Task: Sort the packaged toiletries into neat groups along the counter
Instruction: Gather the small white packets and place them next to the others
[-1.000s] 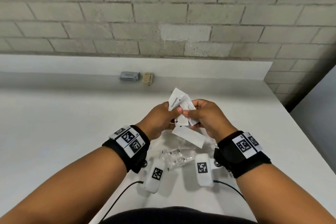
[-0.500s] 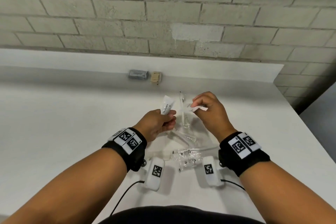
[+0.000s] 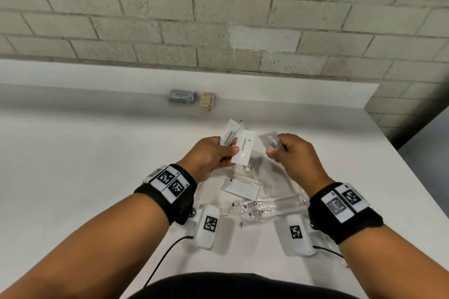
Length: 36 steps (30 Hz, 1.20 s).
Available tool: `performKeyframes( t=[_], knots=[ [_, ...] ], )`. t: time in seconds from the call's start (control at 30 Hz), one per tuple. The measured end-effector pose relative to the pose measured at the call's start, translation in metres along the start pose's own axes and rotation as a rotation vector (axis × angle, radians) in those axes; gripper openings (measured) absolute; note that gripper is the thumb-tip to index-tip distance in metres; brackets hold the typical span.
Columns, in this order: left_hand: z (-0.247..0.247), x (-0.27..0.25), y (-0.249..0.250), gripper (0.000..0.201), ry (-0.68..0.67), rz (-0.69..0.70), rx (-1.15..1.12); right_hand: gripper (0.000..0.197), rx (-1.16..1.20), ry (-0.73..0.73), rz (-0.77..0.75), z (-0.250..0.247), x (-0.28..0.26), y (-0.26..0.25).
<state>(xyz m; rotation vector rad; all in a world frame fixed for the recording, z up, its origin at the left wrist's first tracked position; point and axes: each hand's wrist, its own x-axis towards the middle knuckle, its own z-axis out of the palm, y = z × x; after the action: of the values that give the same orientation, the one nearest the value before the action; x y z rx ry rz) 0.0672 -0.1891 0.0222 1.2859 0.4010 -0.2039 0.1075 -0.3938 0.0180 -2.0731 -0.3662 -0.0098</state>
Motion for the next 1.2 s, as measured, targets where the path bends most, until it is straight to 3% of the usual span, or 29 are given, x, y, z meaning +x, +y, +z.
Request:
performKeyframes(
  t=[0.1, 0.17, 0.27, 0.4, 0.53, 0.6, 0.67, 0.73, 0.83, 0.93, 1.0, 1.07, 1.2],
  knots=[
    [-0.002, 0.002, -0.003, 0.011, 0.009, 0.016, -0.017, 0.006, 0.361, -0.117, 0.359, -0.009, 0.001, -0.010],
    [-0.001, 0.003, -0.006, 0.012, 0.001, 0.032, -0.021, 0.010, 0.551, -0.192, 0.444, -0.009, 0.000, -0.020],
    [0.003, 0.004, -0.010, 0.014, -0.001, 0.049, -0.023, 0.011, 0.617, -0.275, 0.476, -0.007, -0.002, -0.029],
    [0.000, 0.002, -0.009, 0.015, -0.016, 0.033, 0.011, 0.011, 0.497, -0.284, 0.432, -0.007, -0.004, -0.035],
    [-0.007, -0.004, 0.005, 0.010, -0.141, -0.075, 0.195, 0.017, -0.060, -0.320, 0.095, -0.021, 0.012, -0.045],
    [-0.008, -0.007, 0.013, 0.010, -0.220, -0.117, 0.312, 0.020, -0.250, -0.443, -0.023, -0.026, 0.022, -0.057],
    [-0.006, -0.008, 0.019, 0.013, -0.271, -0.143, 0.357, 0.022, -0.346, -0.620, -0.027, -0.024, 0.027, -0.070],
    [-0.005, -0.007, 0.021, 0.017, -0.291, -0.141, 0.358, 0.022, -0.383, -0.710, 0.016, -0.013, 0.027, -0.073],
    [-0.006, -0.008, 0.018, 0.016, -0.275, -0.117, 0.381, 0.030, -0.321, -0.676, 0.073, 0.001, 0.021, -0.060],
    [-0.015, -0.010, 0.015, 0.010, -0.206, -0.124, 0.403, 0.032, -0.417, -0.645, 0.059, -0.005, 0.018, -0.051],
    [-0.020, -0.009, 0.015, 0.021, -0.190, -0.116, 0.565, 0.022, -0.424, -0.598, -0.004, -0.016, 0.021, -0.060],
    [-0.016, -0.008, 0.017, 0.028, -0.232, -0.112, 0.769, 0.025, -0.343, -0.565, -0.101, -0.020, 0.025, -0.073],
    [0.012, -0.009, 0.022, 0.005, -0.312, -0.067, 0.872, 0.026, -0.467, -0.642, -0.161, -0.001, 0.025, -0.079]
  ],
)
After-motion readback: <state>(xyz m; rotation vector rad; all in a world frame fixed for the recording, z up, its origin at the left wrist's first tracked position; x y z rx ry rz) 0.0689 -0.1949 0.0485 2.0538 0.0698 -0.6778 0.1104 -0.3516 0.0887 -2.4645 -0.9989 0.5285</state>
